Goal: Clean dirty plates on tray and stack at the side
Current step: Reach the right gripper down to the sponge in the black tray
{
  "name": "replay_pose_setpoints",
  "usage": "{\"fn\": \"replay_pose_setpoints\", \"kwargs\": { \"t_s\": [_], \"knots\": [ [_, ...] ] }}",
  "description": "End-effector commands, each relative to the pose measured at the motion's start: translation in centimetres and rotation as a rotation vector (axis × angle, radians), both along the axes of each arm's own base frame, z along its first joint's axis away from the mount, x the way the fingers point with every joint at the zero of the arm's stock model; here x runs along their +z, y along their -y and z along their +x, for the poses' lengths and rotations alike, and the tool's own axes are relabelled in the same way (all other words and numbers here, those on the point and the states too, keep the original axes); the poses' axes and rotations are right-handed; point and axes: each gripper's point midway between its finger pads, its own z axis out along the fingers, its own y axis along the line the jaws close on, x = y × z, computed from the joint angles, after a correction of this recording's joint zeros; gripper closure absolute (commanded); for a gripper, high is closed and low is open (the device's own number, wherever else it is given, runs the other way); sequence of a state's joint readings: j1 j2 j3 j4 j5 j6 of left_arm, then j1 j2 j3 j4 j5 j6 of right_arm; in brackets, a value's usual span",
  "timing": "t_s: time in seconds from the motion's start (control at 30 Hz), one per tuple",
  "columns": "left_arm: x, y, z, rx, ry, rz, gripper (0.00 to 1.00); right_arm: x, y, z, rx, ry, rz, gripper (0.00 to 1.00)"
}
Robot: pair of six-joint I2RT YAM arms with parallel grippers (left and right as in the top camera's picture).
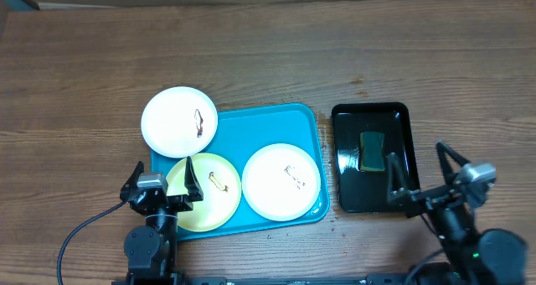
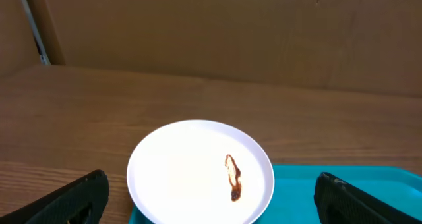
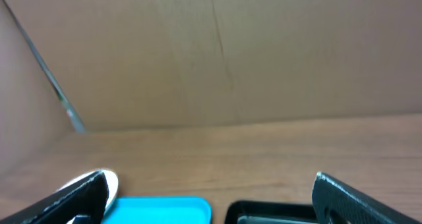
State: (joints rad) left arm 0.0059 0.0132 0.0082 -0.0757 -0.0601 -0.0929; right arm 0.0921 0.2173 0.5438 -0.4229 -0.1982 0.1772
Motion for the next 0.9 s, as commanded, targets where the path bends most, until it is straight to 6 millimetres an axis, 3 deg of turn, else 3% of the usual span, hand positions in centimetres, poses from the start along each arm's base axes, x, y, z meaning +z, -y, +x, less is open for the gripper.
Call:
{"fn": "replay_pose_setpoints", "kwargs": {
  "t_s": [0.0,0.23,0.37,0.47,0.53,0.67,0.87],
  "knots": [
    [0.1,0.2,0.0,-0.011,0.006,0.026,0.0,3.0,-0.1,1.1,0.002,-0.118,-0.038,0.0],
    [0.1,0.2,0.0,-0.011,0.006,0.026,0.0,1.8,-0.5,5.4,0.012,-0.629,-0.081,0.0],
    [0.1,0.2,0.0,-0.011,0.006,0.026,0.0,-1.1,-0.8,7.8,0.018,-0.861,-0.092,0.0],
    [0.1,0.2,0.0,-0.011,0.006,0.026,0.0,-5.6,-0.9,8.8,0.021,-1.051,-0.109,0.0],
    [0.1,0.2,0.0,-0.011,0.006,0.026,0.0,-8.4,-0.9,8.9,0.02,-1.174,-0.115,0.17],
    [0.1,0.2,0.0,-0.011,0.006,0.026,0.0,-14.0,-1.0,8.9,0.003,-1.39,-0.114,0.34],
    [0.1,0.2,0.0,-0.011,0.006,0.026,0.0,-19.9,0.1,9.5,-0.073,-1.521,-0.154,0.37]
  ]
}}
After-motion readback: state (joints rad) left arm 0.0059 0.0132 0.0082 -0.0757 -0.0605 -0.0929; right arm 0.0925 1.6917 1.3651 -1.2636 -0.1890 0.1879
